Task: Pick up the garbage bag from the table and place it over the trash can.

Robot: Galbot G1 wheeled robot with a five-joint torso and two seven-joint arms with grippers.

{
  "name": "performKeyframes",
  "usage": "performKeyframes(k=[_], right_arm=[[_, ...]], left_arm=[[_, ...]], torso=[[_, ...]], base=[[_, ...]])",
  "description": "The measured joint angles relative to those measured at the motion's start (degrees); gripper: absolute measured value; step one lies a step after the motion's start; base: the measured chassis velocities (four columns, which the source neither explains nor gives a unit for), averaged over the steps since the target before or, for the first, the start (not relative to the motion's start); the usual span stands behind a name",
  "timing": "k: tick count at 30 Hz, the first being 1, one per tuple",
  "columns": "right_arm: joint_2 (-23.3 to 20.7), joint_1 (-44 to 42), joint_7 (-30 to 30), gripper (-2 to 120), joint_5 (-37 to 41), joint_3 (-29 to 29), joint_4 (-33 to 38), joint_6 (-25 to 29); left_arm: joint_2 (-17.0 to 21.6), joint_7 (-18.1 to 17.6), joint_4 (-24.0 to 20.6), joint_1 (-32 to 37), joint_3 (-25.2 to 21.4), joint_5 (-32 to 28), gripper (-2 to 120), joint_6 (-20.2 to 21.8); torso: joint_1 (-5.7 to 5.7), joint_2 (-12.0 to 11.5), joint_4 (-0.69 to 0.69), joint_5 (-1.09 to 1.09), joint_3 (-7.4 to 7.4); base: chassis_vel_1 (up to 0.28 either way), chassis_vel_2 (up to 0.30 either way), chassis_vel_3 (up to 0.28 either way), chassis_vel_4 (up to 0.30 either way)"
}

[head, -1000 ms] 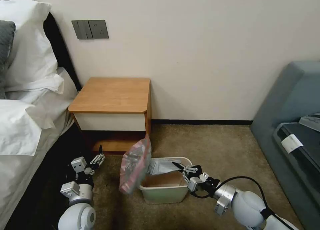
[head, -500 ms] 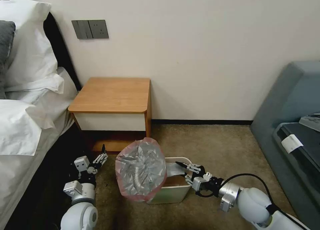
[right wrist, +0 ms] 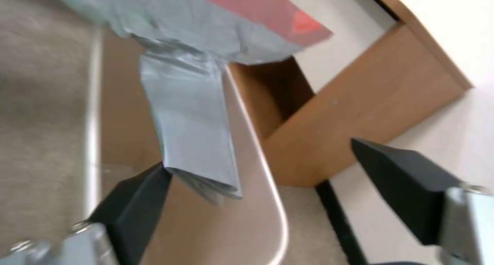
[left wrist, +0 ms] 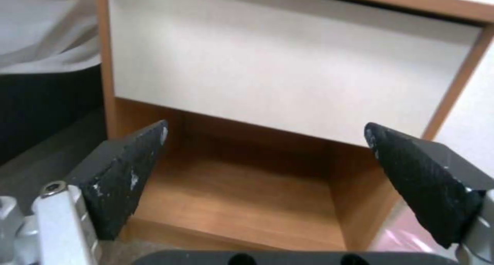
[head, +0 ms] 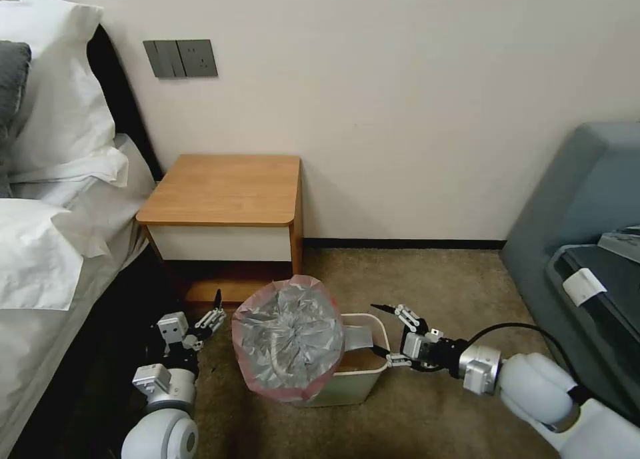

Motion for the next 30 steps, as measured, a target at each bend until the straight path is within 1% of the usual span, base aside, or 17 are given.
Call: performKeyframes(k=[2, 3, 5, 6, 8, 11, 14, 16, 20, 21, 23, 24, 25, 27, 28, 29, 30], right_arm=[[-0.20, -0.10, -3.17, 99, 0.65, 1.15, 0.46, 0.30], [-0.20, -0.10, -3.17, 99, 0.65, 1.15, 0.46, 0.30], [-0.43, -0.76, -5.87, 100, 1.99, 3.95, 1.26, 0.93], [-0.43, -0.76, -5.87, 100, 1.99, 3.95, 1.26, 0.93], [-0.33, -1.75, -7.47, 100, 2.31, 7.97, 2.11, 1.08], [-0.13, -2.84, -8.08, 100, 2.37, 10.53, 2.43, 1.23], [-0.05, -4.53, -8.42, 100, 2.44, 12.71, 2.85, 1.58], [0.13, -6.92, -8.49, 100, 2.67, 15.29, 3.67, 2.13], [0.65, -9.30, -8.55, 100, 2.95, 17.67, 4.45, 2.73], [1.00, -10.03, -8.58, 100, 2.97, 18.45, 4.64, 3.01], [2.15, -11.15, -8.69, 100, 2.97, 19.54, 4.79, 3.71], [2.15, -11.15, -8.69, 100, 2.97, 19.54, 4.79, 3.71], [2.68, -11.42, -8.69, 100, 2.95, 19.73, 4.83, 3.96], [3.98, -11.87, -8.70, 100, 2.78, 19.84, 5.01, 4.42], [4.53, -12.02, -8.70, 100, 2.67, 19.84, 5.11, 4.59], [4.53, -12.02, -8.70, 100, 2.67, 19.84, 5.11, 4.59], [5.16, -12.19, -8.68, 100, 2.49, 19.84, 5.17, 4.87]], left_arm=[[0.30, 0.05, -1.33, 0.47, 0.17, -0.17, 100, 0.63], [0.30, 0.05, -1.33, 0.47, 0.17, -0.17, 100, 0.63], [1.20, 0.20, -3.95, 1.87, 0.73, -1.02, 99, 2.05], [1.20, 0.20, -3.95, 1.87, 0.73, -1.02, 99, 2.05], [2.55, 0.52, -6.73, 3.52, 2.59, -2.01, 100, 4.15], [3.45, 0.77, -8.70, 4.43, 4.34, -2.62, 100, 6.12], [3.90, 0.85, -10.04, 4.90, 5.96, -3.00, 100, 7.92], [4.41, 1.09, -11.36, 5.52, 7.57, -3.10, 100, 9.55], [4.97, 1.56, -12.75, 6.36, 8.43, -2.54, 100, 9.93], [5.17, 1.68, -13.82, 6.69, 8.54, -2.66, 100, 10.09], [5.61, 2.06, -17.13, 7.25, 8.55, -5.03, 100, 11.40], [5.61, 2.06, -17.13, 7.25, 8.55, -5.03, 100, 11.40], [5.93, 2.27, -19.29, 7.64, 8.54, -7.34, 100, 13.19], [6.61, 2.46, -23.77, 8.41, 8.70, -14.53, 100, 19.51], [6.76, 2.56, -25.19, 8.60, 8.73, -17.69, 100, 22.55], [6.76, 2.56, -25.19, 8.60, 8.73, -17.69, 100, 22.55], [6.81, 2.70, -26.61, 8.72, 8.65, -21.86, 99, 27.05]], torso=[[0.00, 0.00, 0.01, 0.01, 0.00], [0.00, 0.00, 0.01, 0.01, 0.00], [0.00, 0.00, 0.01, 0.02, 0.00], [0.00, 0.00, 0.01, 0.02, 0.00], [0.00, 0.00, 0.01, -0.01, 0.00], [0.00, 0.00, 0.01, 0.03, 0.00], [0.00, 0.00, 0.00, 0.00, 0.00], [0.00, 0.00, 0.00, 0.00, 0.00], [0.00, 0.00, 0.00, 0.00, 0.00], [0.00, 0.00, 0.00, -0.01, 0.00], [0.00, 0.00, 0.00, 0.00, 0.00], [0.00, 0.00, 0.00, 0.00, 0.00], [0.00, 0.00, 0.00, 0.01, 0.00], [0.00, 0.00, 0.00, 0.02, 0.00], [0.00, 0.00, 0.01, 0.01, -0.01], [0.00, 0.00, 0.01, 0.01, -0.01], [0.00, 0.00, 0.01, 0.01, -0.01]], base=[[0.000, 0.000, 0.000, 0.000], [0.000, 0.000, 0.000, 0.000], [0.000, 0.000, 0.000, 0.000], [0.000, 0.000, 0.000, 0.000], [0.000, 0.000, 0.000, 0.000], [0.000, 0.000, 0.000, 0.000], [0.000, 0.000, 0.000, 0.000], [0.000, 0.000, 0.000, 0.000], [0.000, 0.000, 0.000, 0.000], [0.000, 0.000, 0.000, 0.000], [0.000, 0.000, 0.000, 0.000], [0.000, 0.000, 0.000, 0.000], [0.000, 0.000, 0.000, 0.000], [0.000, 0.000, 0.000, 0.000], [0.000, 0.000, 0.000, 0.000], [0.000, 0.000, 0.000, 0.000], [0.000, 0.000, 0.000, 0.000]])
